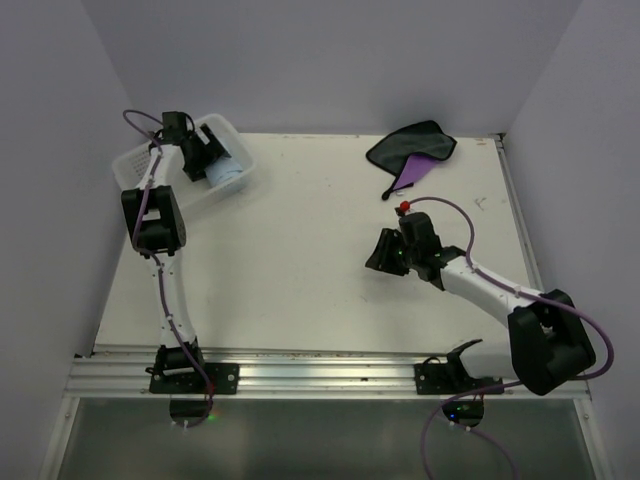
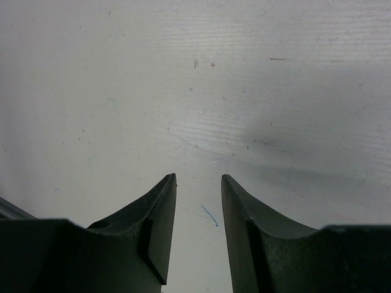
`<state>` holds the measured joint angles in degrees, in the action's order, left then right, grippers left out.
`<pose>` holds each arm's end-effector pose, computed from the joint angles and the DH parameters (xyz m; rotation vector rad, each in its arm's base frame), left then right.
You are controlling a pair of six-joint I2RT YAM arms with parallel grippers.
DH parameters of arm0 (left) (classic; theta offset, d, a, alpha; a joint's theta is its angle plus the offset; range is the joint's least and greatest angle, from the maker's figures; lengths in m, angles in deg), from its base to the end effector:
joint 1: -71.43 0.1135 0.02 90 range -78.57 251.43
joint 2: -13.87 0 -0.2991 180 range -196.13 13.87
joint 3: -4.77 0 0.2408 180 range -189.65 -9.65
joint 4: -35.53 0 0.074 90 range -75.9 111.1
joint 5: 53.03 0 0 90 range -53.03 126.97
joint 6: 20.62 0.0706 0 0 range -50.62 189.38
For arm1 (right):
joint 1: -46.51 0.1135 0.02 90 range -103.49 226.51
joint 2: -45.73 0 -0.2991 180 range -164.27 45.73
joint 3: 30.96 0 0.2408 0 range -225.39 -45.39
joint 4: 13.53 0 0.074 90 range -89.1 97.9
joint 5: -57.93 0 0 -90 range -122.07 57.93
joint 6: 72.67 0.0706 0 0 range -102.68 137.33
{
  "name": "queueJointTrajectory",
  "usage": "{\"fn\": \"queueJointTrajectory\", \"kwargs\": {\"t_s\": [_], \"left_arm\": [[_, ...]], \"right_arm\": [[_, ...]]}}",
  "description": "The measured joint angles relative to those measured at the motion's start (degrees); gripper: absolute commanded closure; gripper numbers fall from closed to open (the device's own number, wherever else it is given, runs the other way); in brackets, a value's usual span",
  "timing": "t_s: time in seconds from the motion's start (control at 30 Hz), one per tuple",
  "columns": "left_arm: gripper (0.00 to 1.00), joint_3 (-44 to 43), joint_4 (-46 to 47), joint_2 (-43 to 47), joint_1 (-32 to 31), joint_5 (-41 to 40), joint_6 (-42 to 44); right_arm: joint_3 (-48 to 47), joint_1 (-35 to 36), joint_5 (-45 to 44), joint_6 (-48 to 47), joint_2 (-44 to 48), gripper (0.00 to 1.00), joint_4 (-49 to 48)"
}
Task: Roll the towels
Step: Place the rolled towel into the container, then move the towel to the center of the board
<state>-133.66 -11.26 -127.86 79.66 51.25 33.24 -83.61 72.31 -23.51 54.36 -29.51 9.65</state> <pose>0.5830 0.0667 0.1756 -0.8304 2.3344 -0.5176 0.2353 0.1254 0.2072 0.1670 2.4671 0.6814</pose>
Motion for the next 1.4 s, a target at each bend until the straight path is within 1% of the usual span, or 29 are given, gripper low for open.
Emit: {"fn": "queueJointTrajectory", "kwargs": {"t_s": [0.2, 0.47, 0.6, 0.7, 0.77, 0.9, 0.97, 1.07, 1.13, 1.2, 1.23, 1.27, 1.4], "left_arm": [[0.0, 0.0, -2.0, 0.9, 0.0, -1.3, 1.1], [0.0, 1.2, -3.6, 6.4, 0.7, -2.3, 4.1], [0.0, -1.8, -6.0, 8.5, 1.2, -3.2, 6.1], [0.0, -0.6, -6.5, 12.3, 1.4, -4.5, 7.6], [0.0, 4.6, -5.7, 18.2, 1.5, -5.1, 8.3], [0.0, 21.7, -1.0, 35.2, 0.1, -6.9, 10.6], [0.0, 26.9, 0.9, 42.2, -3.1, -8.7, 12.2], [0.0, 35.1, 6.3, 50.7, -11.0, -8.9, 13.6], [0.01, 41.2, 9.2, 55.4, -15.8, -7.8, 14.4], [0.02, 47.2, 11.3, 59.2, -18.6, -6.6, 15.0], [0.02, 49.8, 11.9, 60.8, -19.0, -6.3, 15.5], [0.02, 52.1, 12.5, 62.2, -19.2, -6.2, 15.8], [0.01, 59.9, 15.5, 66.6, -20.3, -7.0, 16.5]], "right_arm": [[-0.1, 0.0, 0.0, 0.0, 1.5, 0.54, 1.2], [-0.9, 0.0, -0.1, 0.0, 2.9, 0.52, 2.4], [-4.1, 0.0, -0.9, -1.0, 2.9, 0.51, 5.1], [-8.2, 0.0, -2.3, -1.9, 2.7, 0.51, 6.4], [-11.3, 0.0, -4.0, -2.4, 2.0, 0.5, 6.9], [-19.6, -1.9, -9.6, -3.2, -2.4, 0.48, 8.5], [-24.6, -4.2, -11.7, -3.3, -5.7, 0.48, 9.0], [-33.0, -8.7, -14.8, -3.2, -12.5, 0.49, 9.6], [-36.8, -10.8, -16.9, -3.2, -16.8, 0.51, 9.6], [-40.5, -12.3, -18.6, -3.3, -21.6, 0.55, 10.3], [-42.9, -12.8, -19.6, -3.5, -24.3, 0.58, 11.0], [-45.1, -13.1, -20.2, -3.7, -27.2, 0.6, 11.3], [-52.1, -13.3, -21.4, -4.7, -36.3, 0.6, 13.5]]}}
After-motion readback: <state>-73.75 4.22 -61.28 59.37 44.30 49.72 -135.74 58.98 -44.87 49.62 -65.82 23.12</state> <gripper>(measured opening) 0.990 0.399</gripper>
